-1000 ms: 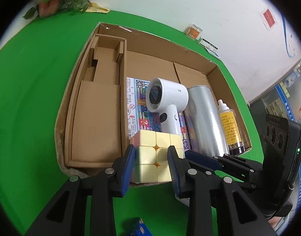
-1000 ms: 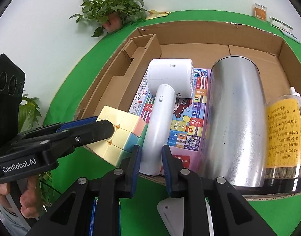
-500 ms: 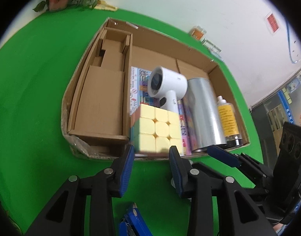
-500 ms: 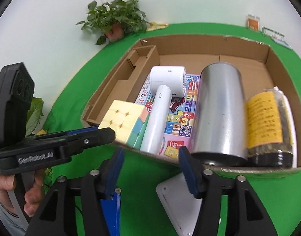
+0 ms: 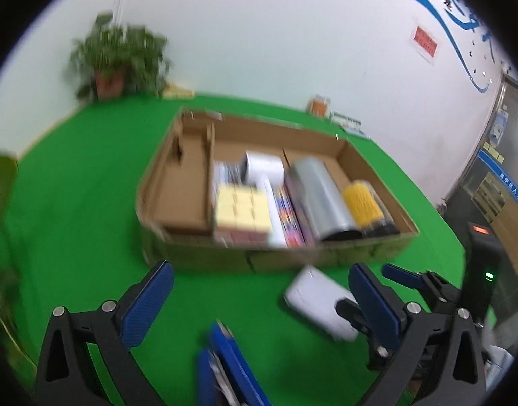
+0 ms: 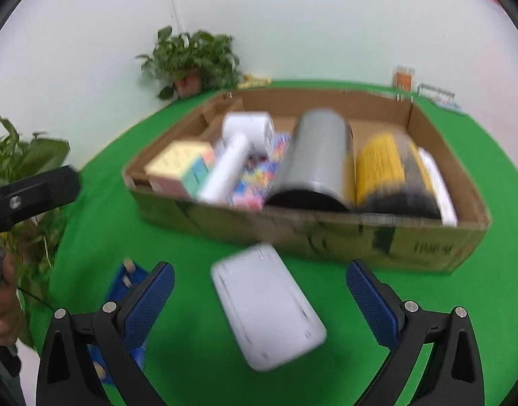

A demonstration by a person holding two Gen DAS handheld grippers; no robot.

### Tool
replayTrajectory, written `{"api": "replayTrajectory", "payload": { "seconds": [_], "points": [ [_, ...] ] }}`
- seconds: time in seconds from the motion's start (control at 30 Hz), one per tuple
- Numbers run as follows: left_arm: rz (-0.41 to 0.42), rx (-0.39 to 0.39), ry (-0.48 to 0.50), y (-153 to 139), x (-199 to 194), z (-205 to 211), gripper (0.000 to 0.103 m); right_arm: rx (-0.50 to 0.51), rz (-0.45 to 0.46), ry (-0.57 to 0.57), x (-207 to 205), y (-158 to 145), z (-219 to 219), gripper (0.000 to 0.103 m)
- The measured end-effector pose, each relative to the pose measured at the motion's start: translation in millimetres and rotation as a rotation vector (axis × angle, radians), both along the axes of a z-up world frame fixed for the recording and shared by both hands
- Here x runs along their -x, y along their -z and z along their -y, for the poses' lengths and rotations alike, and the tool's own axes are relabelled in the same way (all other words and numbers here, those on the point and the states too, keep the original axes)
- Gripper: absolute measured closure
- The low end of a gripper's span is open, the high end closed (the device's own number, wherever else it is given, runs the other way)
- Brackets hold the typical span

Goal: Organize rigid objects
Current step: 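Open both grippers and withdraw them from the hair dryer, then reach both grippers to the white rectangular device and grasp its sides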

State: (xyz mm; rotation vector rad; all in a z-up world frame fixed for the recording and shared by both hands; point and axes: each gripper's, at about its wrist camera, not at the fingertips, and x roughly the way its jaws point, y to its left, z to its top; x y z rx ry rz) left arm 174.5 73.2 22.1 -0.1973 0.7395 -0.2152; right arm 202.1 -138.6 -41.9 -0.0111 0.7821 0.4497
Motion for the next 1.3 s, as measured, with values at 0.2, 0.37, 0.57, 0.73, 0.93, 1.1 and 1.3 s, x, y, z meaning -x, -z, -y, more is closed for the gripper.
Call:
{"api": "replayTrajectory", "payload": {
  "seconds": [0.2,0.37,0.57,0.73,0.93,1.1,1.3],
  "points": [
    [-0.106,0.046,0.02,22,7,12,0.001,0.018,-0.114,-0.039,-21,44,16,0.008],
    [-0.169,0.092,0.073,28,4,19,0.001,-0.033,-0.18,-0.127,-21,55,13,0.033],
    [-0.276,0.184,0.149,41,-8,36,0.001,0.052,-0.146,-0.138,9,57,12,0.037],
    [-0.337,0.201,0.234,50,-19,66,0.002,0.024,-0.181,0.078,30,59,61,0.037],
    [-0.394,0.185,0.314,63,-30,101,0.008,-0.079,-0.242,0.12,67,58,83,0.035],
    [-0.441,0.161,0.332,76,-32,115,0.009,-0.046,-0.099,0.118,92,50,81,0.003],
    [-0.513,0.209,0.387,90,-44,127,0.034,-0.058,-0.114,0.137,82,53,71,0.003]
  ]
}}
